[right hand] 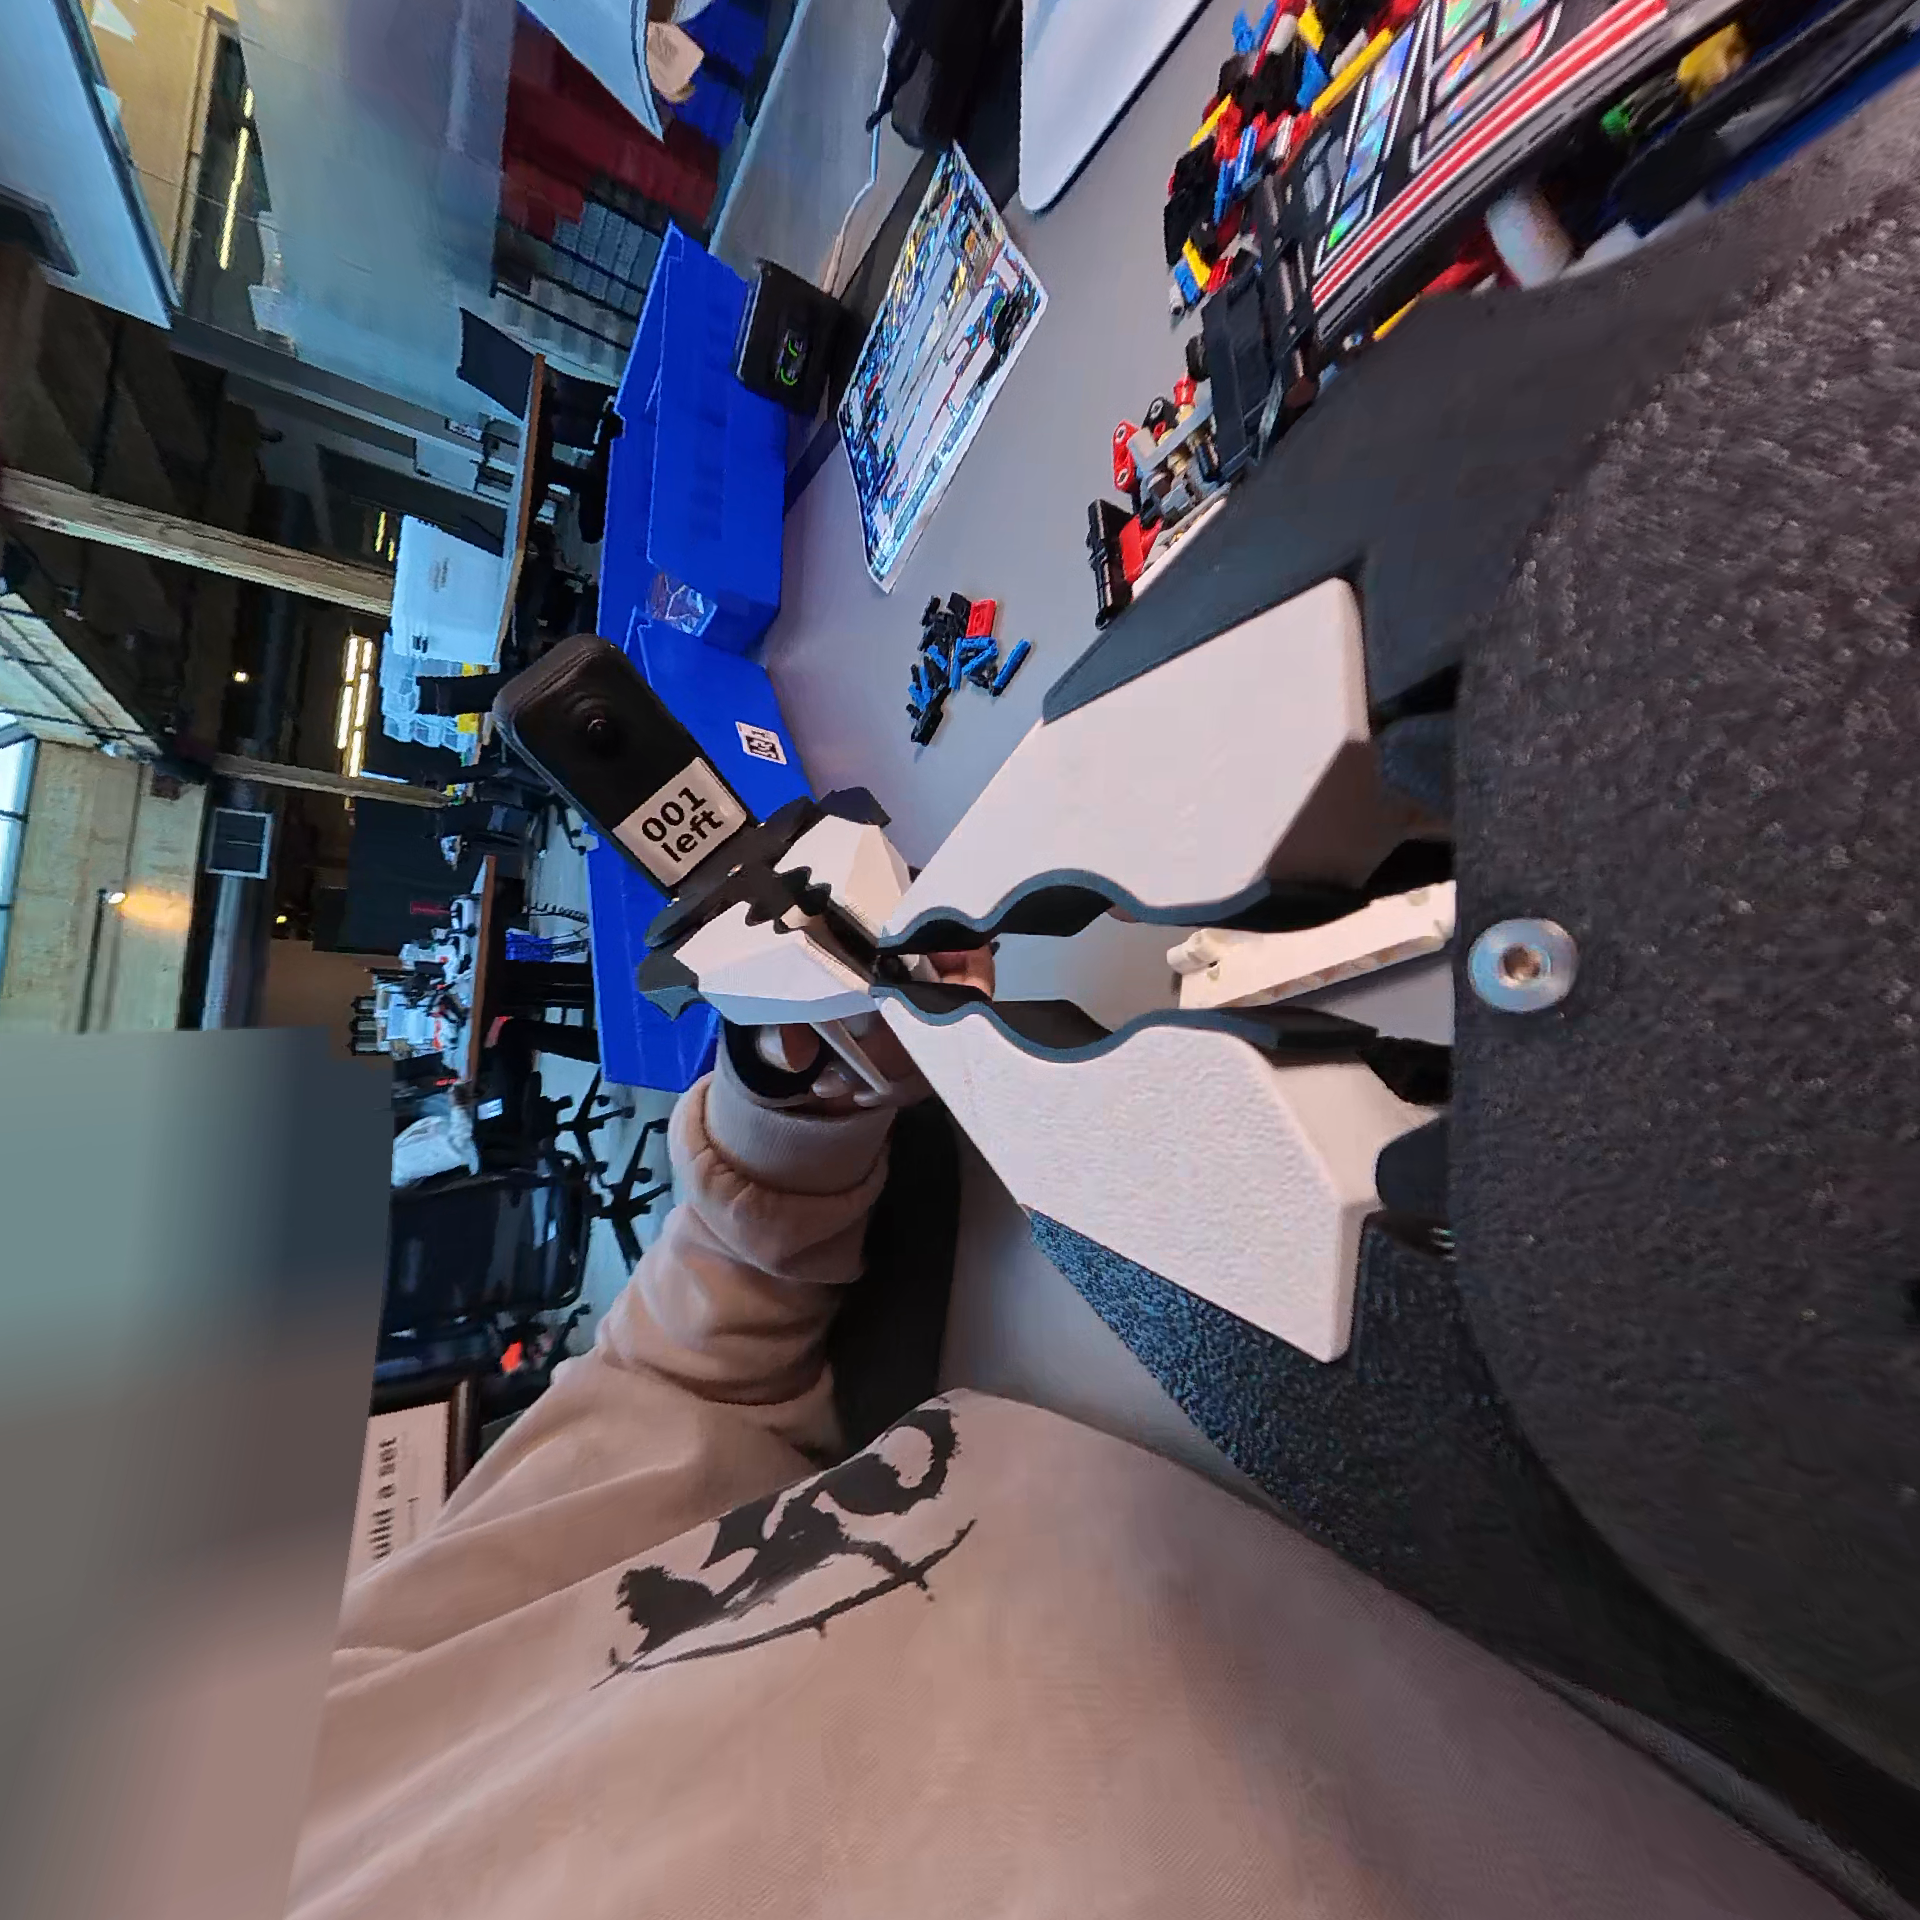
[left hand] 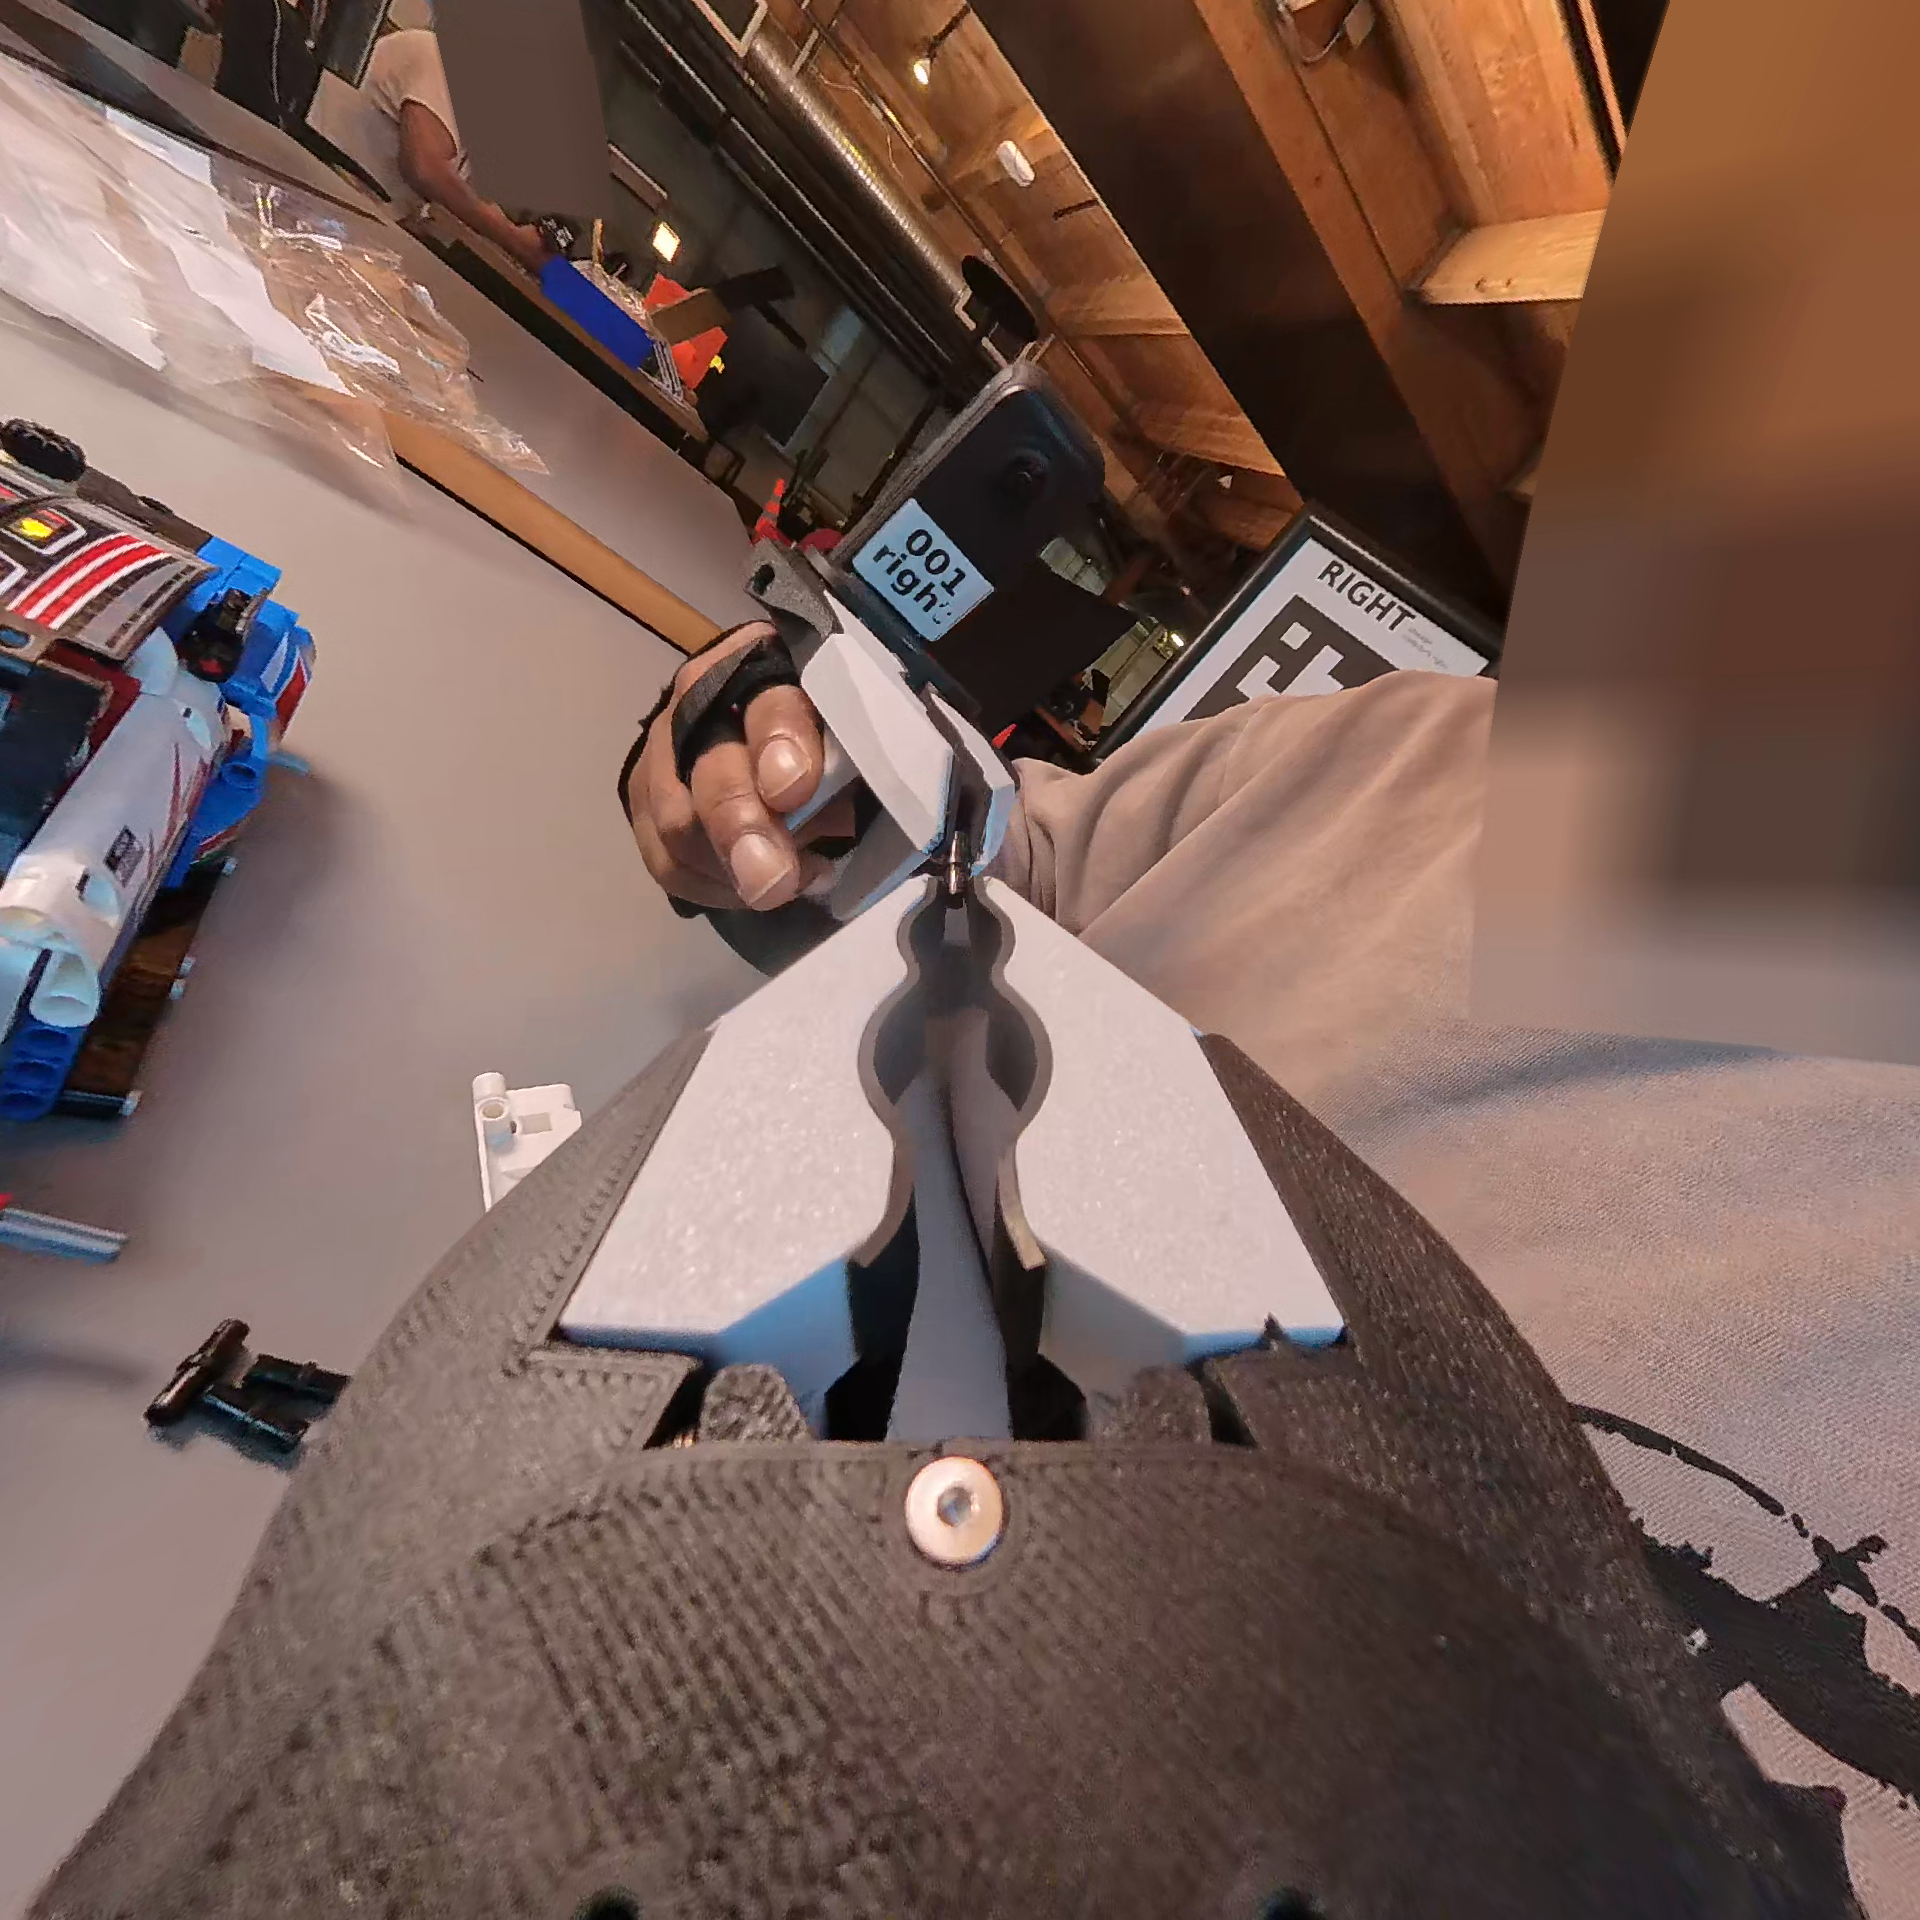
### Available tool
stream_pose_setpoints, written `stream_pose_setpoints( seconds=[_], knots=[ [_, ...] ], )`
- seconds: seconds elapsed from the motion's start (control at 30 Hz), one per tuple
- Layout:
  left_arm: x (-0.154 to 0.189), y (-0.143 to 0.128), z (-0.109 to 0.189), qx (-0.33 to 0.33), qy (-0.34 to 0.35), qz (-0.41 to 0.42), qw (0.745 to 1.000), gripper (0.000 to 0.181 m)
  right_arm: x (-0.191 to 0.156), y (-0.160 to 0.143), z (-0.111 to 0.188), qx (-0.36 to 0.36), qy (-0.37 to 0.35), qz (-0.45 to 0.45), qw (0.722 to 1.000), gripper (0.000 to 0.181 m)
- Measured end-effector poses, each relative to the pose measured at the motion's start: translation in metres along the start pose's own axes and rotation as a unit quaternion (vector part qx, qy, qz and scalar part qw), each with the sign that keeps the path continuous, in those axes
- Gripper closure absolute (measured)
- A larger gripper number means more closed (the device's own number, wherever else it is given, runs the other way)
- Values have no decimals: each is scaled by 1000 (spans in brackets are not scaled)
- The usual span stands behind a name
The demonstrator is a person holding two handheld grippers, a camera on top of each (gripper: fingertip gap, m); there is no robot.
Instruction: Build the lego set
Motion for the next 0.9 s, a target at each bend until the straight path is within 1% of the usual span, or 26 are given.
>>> stream_pose_setpoints(
  seconds=[0.47,0.5,0.57,0.6,0.63,0.67,0.7,0.77,0.8,0.9],
  knots=[
    [-5,-9,-2,-43,19,-4,999,180,-5,-8,-1,-69,-6,60,996,180],
    [-6,-9,-2,-46,28,-5,999,180,-4,-9,-1,-77,-10,62,995,180],
    [-10,-8,0,-60,65,-22,996,178,0,-11,-1,-99,-25,56,993,180],
    [-12,-7,2,-74,94,-43,992,171,4,-12,0,-112,-32,50,992,180],
    [-15,-7,6,-102,133,-73,983,160,8,-12,3,-126,-39,45,990,180],
    [-18,-8,11,-140,177,-106,968,152,14,-13,7,-146,-49,38,987,180],
    [-20,-11,16,-181,214,-135,951,148,19,-15,11,-176,-51,28,983,180],
    [-21,-22,21,-249,252,-156,922,145,28,-25,17,-256,-44,5,966,180],
    [-21,-28,21,-271,265,-155,912,146,32,-31,19,-291,-45,3,956,180],
    [-22,-48,16,-314,279,-151,895,151,37,-43,14,-372,-24,-2,928,180]
  ],
)
Point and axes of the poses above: each gripper's, where its closed fingertips meet, z back along the fingers, y out of its top, x = y × z across the jaws, the point moved 8 cm from there along z, back along the fingers, and after that the axes turned 6 degrees about -z, right-handed, at the moved point
